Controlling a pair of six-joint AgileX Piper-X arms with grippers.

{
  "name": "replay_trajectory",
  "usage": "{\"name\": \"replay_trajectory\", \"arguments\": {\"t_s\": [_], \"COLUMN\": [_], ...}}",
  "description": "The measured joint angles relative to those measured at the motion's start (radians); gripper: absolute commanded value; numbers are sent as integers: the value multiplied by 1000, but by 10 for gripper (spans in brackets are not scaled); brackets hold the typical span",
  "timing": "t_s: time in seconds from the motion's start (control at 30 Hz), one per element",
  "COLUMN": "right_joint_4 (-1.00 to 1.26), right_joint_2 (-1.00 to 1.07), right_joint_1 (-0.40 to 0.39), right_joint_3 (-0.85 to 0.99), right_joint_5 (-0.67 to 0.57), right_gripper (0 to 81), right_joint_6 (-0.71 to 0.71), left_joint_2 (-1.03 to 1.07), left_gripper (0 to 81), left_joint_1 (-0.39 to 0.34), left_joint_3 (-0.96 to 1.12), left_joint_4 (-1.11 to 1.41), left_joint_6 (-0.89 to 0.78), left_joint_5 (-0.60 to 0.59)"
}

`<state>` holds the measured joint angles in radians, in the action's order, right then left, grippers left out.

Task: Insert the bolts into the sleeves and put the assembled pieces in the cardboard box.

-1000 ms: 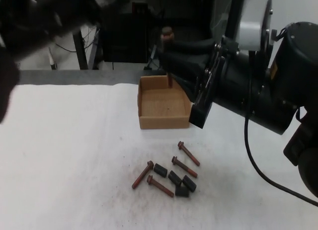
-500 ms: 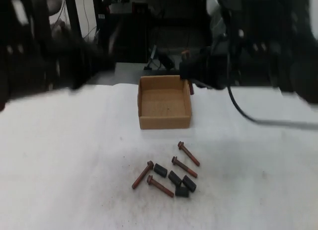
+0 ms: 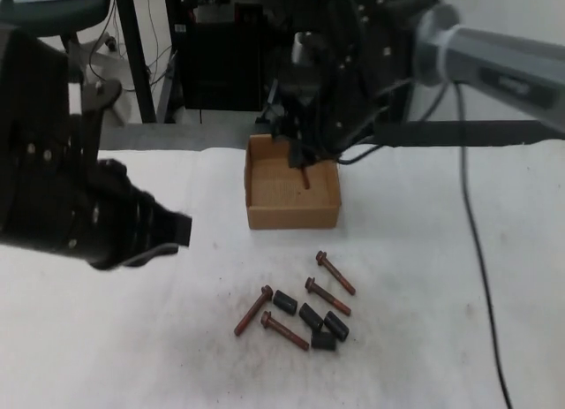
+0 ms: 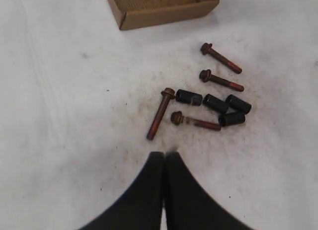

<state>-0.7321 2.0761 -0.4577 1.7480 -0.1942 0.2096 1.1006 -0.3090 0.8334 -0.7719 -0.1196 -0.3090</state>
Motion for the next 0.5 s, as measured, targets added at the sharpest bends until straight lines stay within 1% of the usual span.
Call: {"name": "replay_trajectory", "arguments": {"t_s": [0.07,0.1,0.27,0.37,0.4,0.47,0.5], "right_joint_4": [-27,-32,-45,-45,-45,-40,-36], "right_joint_2": [102,125,188,207,212,219,219], "right_joint_1": [0,0,0,0,0,0,0], "right_joint_3": [134,163,242,254,256,258,258], "right_joint_5": [1,1,-8,-10,-10,-10,-10], "right_gripper": [8,8,8,0,24,110,176], "right_joint_6": [0,4,27,26,26,18,7], "left_joint_2": [0,0,0,0,0,0,0], "left_gripper": [3,3,3,3,3,3,3], "left_joint_1": [0,0,0,0,0,0,0], "left_joint_3": [0,0,0,0,0,0,0], "left_joint_4": [-14,-26,-52,-63,-65,-66,-66], "left_joint_6": [0,0,14,35,39,46,46], "left_joint_5": [0,0,0,0,0,0,0]}}
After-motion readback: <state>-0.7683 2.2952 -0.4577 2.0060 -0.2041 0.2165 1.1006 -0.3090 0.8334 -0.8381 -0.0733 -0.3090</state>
